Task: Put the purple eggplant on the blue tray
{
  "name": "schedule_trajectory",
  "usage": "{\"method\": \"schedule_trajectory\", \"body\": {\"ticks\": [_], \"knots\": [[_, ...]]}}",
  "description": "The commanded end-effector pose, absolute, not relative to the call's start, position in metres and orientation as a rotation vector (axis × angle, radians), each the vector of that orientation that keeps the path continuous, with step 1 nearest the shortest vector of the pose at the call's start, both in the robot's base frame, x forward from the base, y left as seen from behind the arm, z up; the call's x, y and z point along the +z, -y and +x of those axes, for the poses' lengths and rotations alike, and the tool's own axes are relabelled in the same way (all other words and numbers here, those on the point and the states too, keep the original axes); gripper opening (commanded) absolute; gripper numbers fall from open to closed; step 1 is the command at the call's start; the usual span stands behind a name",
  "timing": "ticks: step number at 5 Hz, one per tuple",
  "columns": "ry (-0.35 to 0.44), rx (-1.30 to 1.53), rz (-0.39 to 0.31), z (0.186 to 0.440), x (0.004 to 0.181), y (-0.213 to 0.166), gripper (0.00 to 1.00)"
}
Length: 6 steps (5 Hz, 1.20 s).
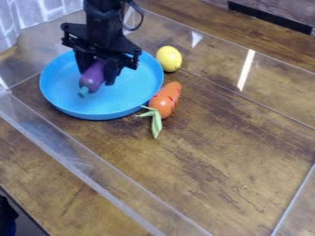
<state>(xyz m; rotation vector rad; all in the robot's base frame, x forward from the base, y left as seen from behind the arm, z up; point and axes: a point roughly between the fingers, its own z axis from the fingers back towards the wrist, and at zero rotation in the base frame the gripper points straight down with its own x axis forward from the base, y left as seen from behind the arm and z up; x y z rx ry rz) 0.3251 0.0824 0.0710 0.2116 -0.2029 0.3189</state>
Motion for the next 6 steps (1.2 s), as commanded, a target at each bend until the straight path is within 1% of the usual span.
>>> {"method": "schedule_trajectory", "body": {"ticks": [1,2,3,4,5,6], "knots": [[0.250,0.329,0.218,0.336,0.096,-0.087,1.00],[0.273,0.328,0.195,0.341,0.134,-0.081,1.00],[0.293,0.322,0.157,0.358,0.155,-0.065,1.00],[0.297,0.312,0.131,0.374,0.151,-0.050,1.00],[0.290,0.290,0.114,0.384,0.148,-0.038,1.00],[0.279,0.228,0.102,0.378,0.137,-0.029,1.00]]}}
